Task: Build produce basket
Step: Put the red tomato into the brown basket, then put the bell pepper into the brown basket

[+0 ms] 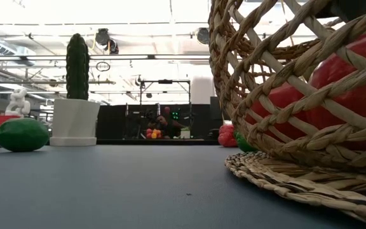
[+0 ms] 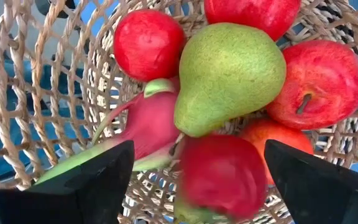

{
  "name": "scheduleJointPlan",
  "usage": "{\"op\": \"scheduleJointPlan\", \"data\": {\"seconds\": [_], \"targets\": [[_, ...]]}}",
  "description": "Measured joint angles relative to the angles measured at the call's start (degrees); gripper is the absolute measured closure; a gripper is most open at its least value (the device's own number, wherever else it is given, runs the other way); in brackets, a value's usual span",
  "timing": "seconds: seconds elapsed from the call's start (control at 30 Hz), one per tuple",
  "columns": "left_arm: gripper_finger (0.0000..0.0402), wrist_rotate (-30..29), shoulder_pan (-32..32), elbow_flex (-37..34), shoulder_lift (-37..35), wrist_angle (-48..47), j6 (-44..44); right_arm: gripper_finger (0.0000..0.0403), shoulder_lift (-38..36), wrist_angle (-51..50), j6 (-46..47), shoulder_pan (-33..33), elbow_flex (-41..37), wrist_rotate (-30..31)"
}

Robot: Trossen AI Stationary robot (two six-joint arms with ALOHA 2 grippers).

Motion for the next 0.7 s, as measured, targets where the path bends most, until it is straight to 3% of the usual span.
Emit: {"op": "scheduleJointPlan", "data": {"seconds": [0.43,0.7], "targets": [[0.0018,0.8,0.0,0.0,0.0,-5.3,0.0,0.0035,-6.0,5.4,5.3,-0.2,0.0,-1.2],[0.0018,0.9,0.0,0.0,0.1,-5.1,-1.1,0.0035,-12.7,10.1,10.1,-0.2,0.0,3.5]]}}
